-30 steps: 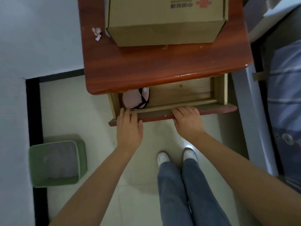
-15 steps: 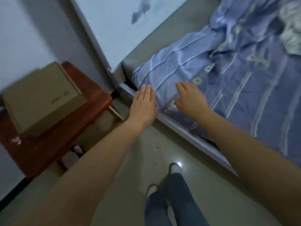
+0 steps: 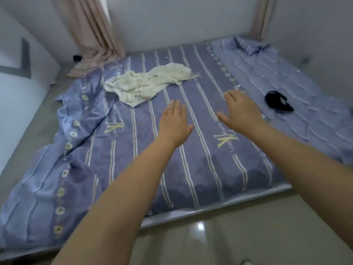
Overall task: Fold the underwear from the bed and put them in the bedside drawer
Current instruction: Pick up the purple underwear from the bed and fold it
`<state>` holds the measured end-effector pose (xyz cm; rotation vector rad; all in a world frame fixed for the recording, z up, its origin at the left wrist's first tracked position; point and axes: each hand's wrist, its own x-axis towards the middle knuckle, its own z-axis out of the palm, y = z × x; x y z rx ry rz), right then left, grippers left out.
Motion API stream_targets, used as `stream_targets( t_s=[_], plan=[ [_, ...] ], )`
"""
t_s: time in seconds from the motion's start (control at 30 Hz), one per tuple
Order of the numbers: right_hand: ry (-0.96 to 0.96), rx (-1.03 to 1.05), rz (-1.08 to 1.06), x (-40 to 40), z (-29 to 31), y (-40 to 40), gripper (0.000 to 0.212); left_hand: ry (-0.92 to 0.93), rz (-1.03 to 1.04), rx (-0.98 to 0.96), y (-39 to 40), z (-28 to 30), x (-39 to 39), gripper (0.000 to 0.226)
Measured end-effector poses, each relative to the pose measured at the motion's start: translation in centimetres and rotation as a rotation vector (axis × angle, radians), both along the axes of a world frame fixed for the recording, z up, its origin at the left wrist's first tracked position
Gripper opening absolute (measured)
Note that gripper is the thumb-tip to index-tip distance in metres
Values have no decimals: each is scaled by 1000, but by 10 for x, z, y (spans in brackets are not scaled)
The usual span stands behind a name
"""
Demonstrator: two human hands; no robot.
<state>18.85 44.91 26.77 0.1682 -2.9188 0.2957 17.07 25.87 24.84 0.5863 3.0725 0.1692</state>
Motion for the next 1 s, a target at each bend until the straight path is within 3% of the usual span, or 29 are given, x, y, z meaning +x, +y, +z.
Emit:
stream_targets(
  t_s=[0.27, 0.37, 0.53, 0.67, 0.77, 1.0],
  plan=[
    [-94, 3, -198, -53, -13, 238, 47, -38, -101, -17, 231, -7, -91, 70],
    [-148, -27, -268, -89, -41, 307, 48, -89, -111, -32, 291, -26, -140, 70],
    [-283, -61, -331, -159, -102, 401, 30, -186, -122, -32, 370, -82, -229, 69],
    [-443, -9, -313, -204, -164, 451, 31, -302, -101, -17, 423, -144, -285, 66],
    [-639, 11, -261, -220, -211, 468, 51, -385, -105, -16, 459, -194, -303, 63],
    [-751, -67, -324, -275, -294, 502, 59, -656, -30, 52, 531, -286, -314, 46]
  ],
)
